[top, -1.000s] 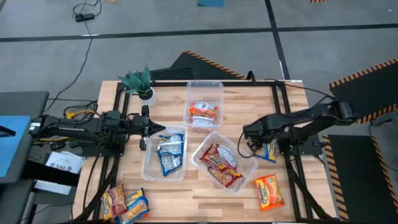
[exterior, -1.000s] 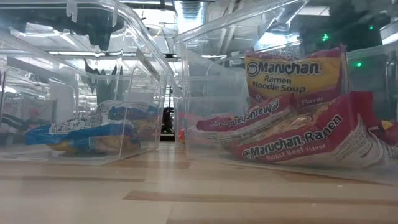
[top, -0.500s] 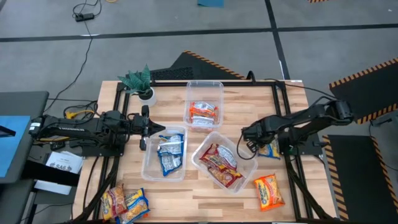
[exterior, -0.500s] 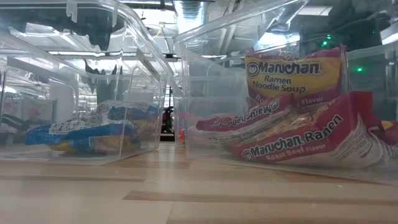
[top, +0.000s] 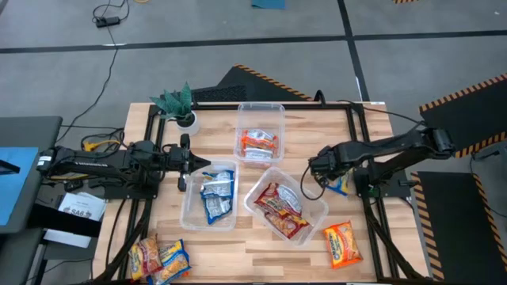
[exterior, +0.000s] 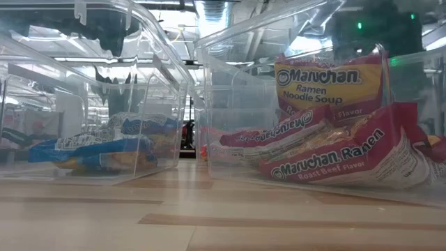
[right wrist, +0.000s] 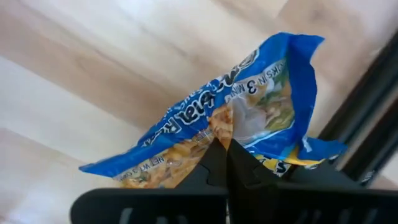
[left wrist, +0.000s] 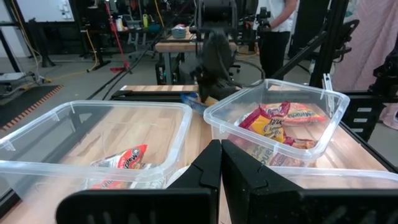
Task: Sort Maruchan noodles
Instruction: Put the blue noodle pack into the bottom left transparent bin
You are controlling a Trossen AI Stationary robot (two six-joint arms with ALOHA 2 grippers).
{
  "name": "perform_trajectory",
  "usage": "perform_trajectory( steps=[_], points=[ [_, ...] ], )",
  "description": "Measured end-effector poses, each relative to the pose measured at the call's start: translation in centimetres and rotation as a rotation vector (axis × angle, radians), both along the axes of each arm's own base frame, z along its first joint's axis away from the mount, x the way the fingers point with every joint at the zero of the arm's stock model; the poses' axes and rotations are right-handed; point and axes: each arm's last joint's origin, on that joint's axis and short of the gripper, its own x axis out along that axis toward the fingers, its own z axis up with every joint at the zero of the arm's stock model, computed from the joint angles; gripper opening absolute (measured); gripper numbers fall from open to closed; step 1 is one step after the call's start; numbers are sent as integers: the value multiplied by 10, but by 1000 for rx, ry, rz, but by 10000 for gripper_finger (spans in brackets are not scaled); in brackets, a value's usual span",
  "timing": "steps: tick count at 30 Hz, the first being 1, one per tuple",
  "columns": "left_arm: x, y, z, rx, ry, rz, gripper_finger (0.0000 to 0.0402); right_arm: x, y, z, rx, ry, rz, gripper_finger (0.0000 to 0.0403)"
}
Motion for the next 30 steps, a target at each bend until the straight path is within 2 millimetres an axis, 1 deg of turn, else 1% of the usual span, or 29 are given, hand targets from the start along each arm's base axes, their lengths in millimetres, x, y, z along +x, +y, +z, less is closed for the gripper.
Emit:
perform_trajectory(
  steps=[2, 10, 14, 17, 20, 22, 26, 28, 30],
  points=[
    [0, 0, 0, 0, 0, 0, 0, 1, -1, 14, -37, -32, 4, 5],
    [0, 0, 0, 13, 0, 1, 0, 8, -7, 77, -284, -243, 21, 5],
    [0, 0, 0, 31, 1, 7, 0, 11, -10, 103, -411, -325, 33, 5],
    [0, 1, 0, 38, 2, 36, 0, 17, -11, 116, -525, -394, 54, 5],
    [0, 2, 1, 38, -3, 79, 0, 27, -12, 124, -620, -479, 91, 5],
    [0, 3, 1, 38, -4, 108, 0, 37, -11, 130, -653, -551, 122, 5],
    [-1, 4, 1, 38, -5, 152, 0, 61, -9, 143, -717, -717, 201, 5],
    [-1, 5, 1, 43, -5, 161, 0, 76, -5, 152, -757, -819, 256, 5],
    [-1, 5, 2, 53, -11, 168, 0, 88, 0, 157, -751, -908, 329, 5]
  ],
)
